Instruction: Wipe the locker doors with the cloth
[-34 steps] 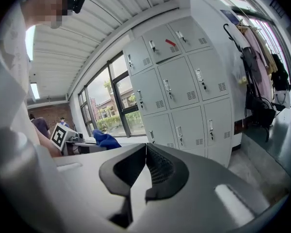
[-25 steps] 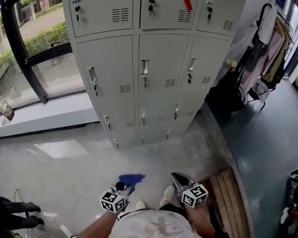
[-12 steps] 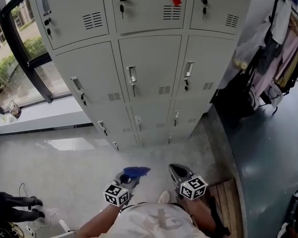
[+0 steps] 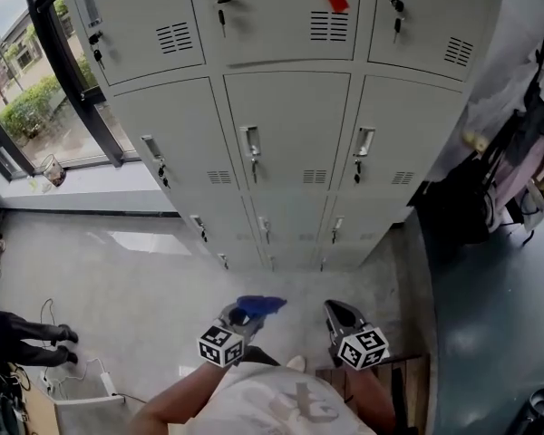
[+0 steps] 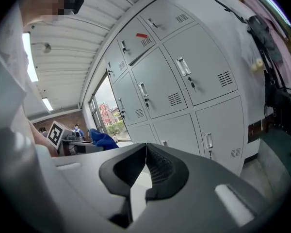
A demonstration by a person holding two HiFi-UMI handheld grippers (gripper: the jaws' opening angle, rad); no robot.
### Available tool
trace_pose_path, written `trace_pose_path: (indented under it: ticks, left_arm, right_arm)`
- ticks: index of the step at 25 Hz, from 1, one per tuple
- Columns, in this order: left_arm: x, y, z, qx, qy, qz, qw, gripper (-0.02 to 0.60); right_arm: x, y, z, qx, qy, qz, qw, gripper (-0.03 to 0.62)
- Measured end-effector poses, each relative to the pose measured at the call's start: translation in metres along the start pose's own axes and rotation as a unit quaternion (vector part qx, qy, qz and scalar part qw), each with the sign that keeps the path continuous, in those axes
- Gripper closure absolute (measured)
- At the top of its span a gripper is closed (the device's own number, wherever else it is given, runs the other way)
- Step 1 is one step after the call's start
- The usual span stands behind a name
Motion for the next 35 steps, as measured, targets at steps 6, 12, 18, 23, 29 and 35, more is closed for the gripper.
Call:
trace_pose_path:
  ticks: [6, 12, 18, 23, 29, 35]
  left_arm:
    - [-0.004, -0.006, 0.015, -0.006, 0.001, -0.002, 1.0000, 0.443]
    - [-0.021, -0.011, 0.047, 0.001, 0.013, -0.029, 0.9995, 0.443]
    - [-0.038, -0.043, 0.090, 0.022, 0.043, -0.026, 0.9985, 0.445]
    - [-0.068, -0.064, 0.106, 0.035, 0.047, -0.032, 0.9978, 0.445]
    - [-0.107, -0.071, 0.116, 0.031, 0.032, -0.036, 0.9984, 0.445]
    - [-0.135, -0.071, 0.119, 0.020, -0.005, -0.045, 0.9988, 0.445]
  right_arm:
    - [0.018, 0.000, 0.011, -0.002, -0.002, 0.010, 1.000, 0.585]
    - [0.022, -0.010, 0.035, -0.013, -0.015, -0.008, 1.000, 0.585]
    - [0.048, -0.046, 0.060, -0.017, 0.005, -0.032, 0.999, 0.585]
    - [0.055, -0.071, 0.092, -0.020, 0.006, -0.053, 0.998, 0.585]
    - [0.060, -0.081, 0.125, -0.025, 0.005, -0.060, 0.998, 0.585]
    - [0.066, -0.085, 0.146, -0.033, -0.001, -0.057, 0.998, 0.585]
Point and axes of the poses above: the fingertips, and each gripper's own axes: z forward along the fingers, x to its right, y out of its underside, the point moved 3 cm from there along -z, backward along the fingers, and after that the axes turned 8 degrees about -y, right-handed, at the moved point
